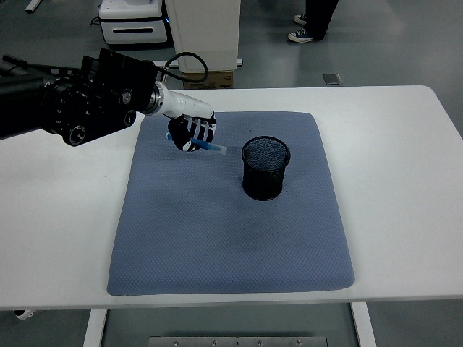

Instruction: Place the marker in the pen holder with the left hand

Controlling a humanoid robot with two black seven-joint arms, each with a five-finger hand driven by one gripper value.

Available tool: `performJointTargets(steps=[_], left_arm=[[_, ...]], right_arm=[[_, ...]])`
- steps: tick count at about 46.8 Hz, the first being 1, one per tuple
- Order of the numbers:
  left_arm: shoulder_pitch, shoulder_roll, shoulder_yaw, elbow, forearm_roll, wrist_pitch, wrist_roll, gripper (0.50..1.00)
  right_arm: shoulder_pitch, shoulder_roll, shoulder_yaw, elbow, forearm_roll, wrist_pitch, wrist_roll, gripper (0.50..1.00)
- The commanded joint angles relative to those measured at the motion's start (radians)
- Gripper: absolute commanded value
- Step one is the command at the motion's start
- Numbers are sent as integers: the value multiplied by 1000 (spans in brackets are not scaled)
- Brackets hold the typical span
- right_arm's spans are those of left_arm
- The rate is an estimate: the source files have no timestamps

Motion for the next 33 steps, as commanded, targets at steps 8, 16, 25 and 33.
performJointTargets(steps=[8, 16, 25, 33], left_arm=[[-18, -5, -3, -1, -54, 0, 0, 500], [-19, -9, -31, -5, -101, -3, 0, 500], [-21, -38, -58, -6, -139, -3, 2, 500], [-21, -60, -74, -8, -143, -1, 2, 500]], right_arm=[[0, 0, 0, 0, 0, 0, 0, 1000], [0, 0, 0, 1, 0, 0, 0, 1000], [0, 0, 0, 0, 0, 0, 0, 1000], [0, 0, 0, 0, 0, 0, 0, 1000]])
